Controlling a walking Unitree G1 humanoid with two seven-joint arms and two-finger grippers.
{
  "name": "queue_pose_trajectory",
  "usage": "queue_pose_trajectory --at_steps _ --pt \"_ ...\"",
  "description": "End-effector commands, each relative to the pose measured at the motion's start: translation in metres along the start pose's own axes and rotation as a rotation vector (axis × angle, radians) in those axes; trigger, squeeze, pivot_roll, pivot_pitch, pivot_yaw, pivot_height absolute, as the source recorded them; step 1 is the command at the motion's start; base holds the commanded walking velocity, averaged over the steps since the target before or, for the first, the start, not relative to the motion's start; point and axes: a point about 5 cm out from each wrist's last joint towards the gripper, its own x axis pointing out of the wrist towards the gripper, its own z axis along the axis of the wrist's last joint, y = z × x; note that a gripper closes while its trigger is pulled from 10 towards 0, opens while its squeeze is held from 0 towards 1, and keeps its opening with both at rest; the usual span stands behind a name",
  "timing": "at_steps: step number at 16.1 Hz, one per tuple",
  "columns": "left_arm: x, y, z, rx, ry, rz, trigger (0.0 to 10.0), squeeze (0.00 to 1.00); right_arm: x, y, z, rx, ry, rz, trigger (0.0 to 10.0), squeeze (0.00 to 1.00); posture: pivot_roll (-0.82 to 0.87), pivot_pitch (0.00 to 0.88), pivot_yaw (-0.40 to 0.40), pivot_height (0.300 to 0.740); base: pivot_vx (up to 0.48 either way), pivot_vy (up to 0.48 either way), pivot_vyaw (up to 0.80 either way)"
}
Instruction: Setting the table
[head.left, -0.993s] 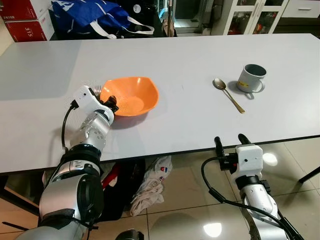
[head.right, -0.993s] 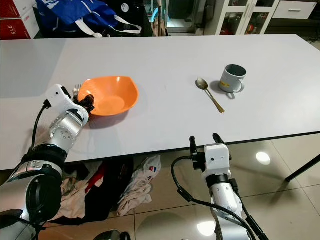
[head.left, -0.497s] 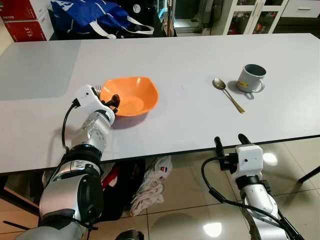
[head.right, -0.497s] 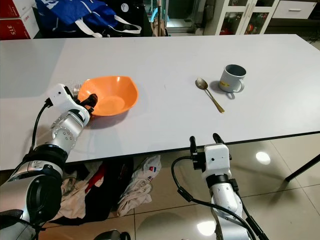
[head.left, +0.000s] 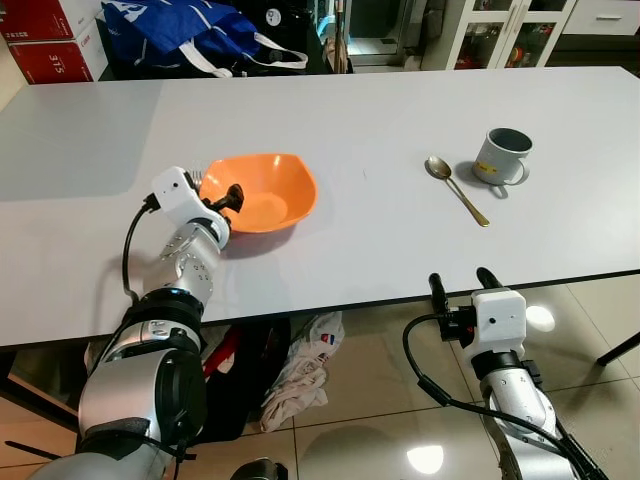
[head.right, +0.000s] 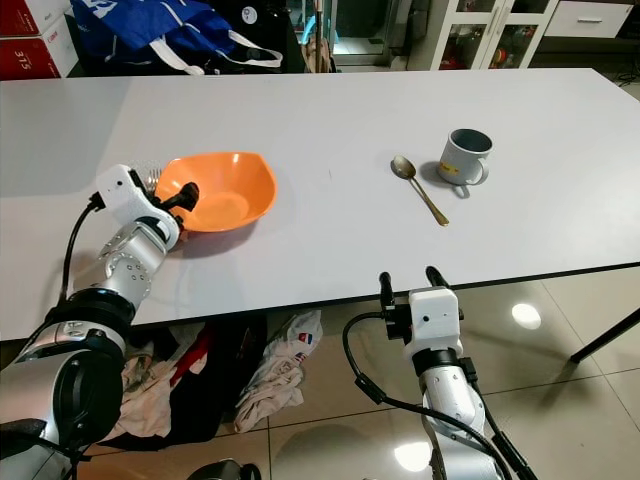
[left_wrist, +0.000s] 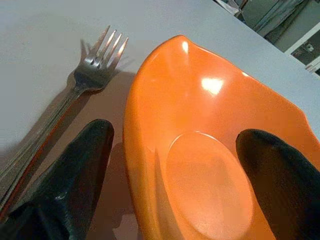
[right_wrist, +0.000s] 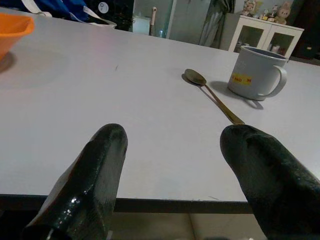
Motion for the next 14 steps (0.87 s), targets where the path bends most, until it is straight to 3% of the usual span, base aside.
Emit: queue_pose_trajectory --at_steps 1,6,9,14 --pt "0.0 0.0 0.003 0.02 -0.004 -0.001 10.0 1.0 0.0 -0.001 0.002 0.001 -0.003 -0.001 10.0 0.0 -0.05 0.017 0.009 0.74 0.0 0.0 0.0" --pt "0.001 -0.001 0.002 0.026 -0.007 0.0 10.0 1.0 0.0 -0.004 0.011 0.034 -0.026 0.001 10.0 0.0 -0.05 0.019 0.01 0.74 0.0 0.0 0.0" --pt "0.001 -0.005 0.002 0.033 -0.008 -0.01 10.0 1.0 0.002 0.002 0.024 0.077 -0.06 0.094 10.0 0.0 -0.06 0.017 0.012 0.74 0.0 0.0 0.0" --pt "0.001 -0.007 0.004 0.048 -0.019 -0.023 10.0 1.0 0.006 -0.001 0.024 0.066 -0.052 0.072 10.0 0.0 -0.06 0.009 0.012 0.74 0.0 0.0 0.0"
